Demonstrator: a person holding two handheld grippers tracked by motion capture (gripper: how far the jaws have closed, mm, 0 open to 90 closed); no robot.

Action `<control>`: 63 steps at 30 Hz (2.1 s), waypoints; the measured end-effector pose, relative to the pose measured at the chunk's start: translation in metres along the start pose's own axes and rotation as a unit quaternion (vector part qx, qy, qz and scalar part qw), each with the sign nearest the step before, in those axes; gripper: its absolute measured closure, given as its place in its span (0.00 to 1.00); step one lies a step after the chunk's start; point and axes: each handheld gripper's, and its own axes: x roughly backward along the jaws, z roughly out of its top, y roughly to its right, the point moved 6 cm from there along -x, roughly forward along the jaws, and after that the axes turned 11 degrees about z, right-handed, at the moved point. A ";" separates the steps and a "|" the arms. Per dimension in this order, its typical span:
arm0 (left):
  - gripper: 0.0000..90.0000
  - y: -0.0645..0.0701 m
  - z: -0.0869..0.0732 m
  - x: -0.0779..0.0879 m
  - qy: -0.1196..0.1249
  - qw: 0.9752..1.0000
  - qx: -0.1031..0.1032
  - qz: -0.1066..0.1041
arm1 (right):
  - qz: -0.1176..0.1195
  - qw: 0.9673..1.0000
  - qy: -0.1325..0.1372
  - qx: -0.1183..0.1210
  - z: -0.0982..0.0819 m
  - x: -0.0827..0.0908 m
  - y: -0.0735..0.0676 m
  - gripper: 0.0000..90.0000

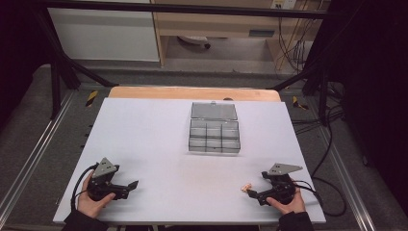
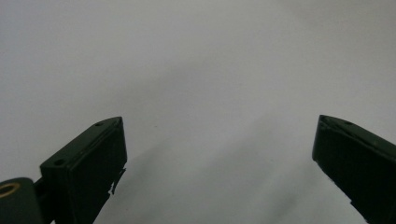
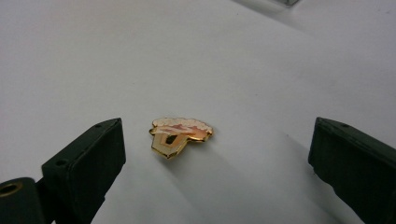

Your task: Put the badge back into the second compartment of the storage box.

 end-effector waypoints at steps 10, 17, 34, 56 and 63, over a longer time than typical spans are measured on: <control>0.03 0.000 0.000 0.001 0.001 1.000 0.001 -0.001 | 0.021 1.000 -0.006 0.009 0.000 -0.006 -0.007 0.22; 0.04 0.000 0.000 0.001 0.003 1.000 0.002 -0.002 | 0.025 1.000 -0.009 0.005 0.001 -0.010 -0.011 0.33; 0.04 0.000 -0.001 0.001 0.002 1.000 -0.001 -0.002 | 0.006 0.999 -0.015 0.033 0.001 -0.012 -0.015 0.55; 0.04 0.000 -0.001 0.001 0.003 1.000 -0.004 -0.002 | -0.001 0.999 -0.020 0.037 0.001 -0.012 -0.016 0.62; 0.04 0.001 -0.001 0.001 0.002 1.000 -0.005 -0.003 | 0.000 0.999 -0.020 0.037 0.002 -0.012 -0.016 0.62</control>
